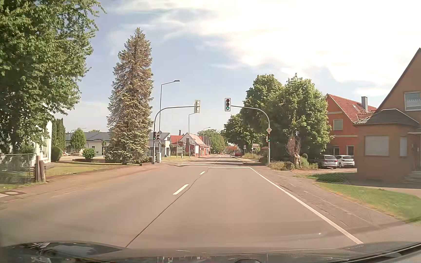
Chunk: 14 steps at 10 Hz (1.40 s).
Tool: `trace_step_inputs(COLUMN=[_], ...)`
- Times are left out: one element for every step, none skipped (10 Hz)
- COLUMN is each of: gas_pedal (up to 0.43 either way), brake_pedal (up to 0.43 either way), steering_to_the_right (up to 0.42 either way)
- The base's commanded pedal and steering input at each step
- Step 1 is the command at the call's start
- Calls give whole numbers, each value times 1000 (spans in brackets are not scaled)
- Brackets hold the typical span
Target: Follow the waypoints while adhering to traffic rules and regulations
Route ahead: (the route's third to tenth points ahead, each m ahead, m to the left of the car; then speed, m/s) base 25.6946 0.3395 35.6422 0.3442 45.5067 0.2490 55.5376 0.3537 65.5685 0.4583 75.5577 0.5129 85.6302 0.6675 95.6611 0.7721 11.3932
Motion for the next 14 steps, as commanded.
trace_step_inputs(gas_pedal=[20, 20, 20, 20, 20, 20, 20, 20, 20, 20, 20, 28, 28, 28], brake_pedal=[0, 0, 0, 0, 0, 0, 0, 0, 0, 0, 0, 0, 0, 0], steering_to_the_right=[2, 2, 2, 2, 2, 2, 2, 2, 2, 2, 2, 2, 2, 2])
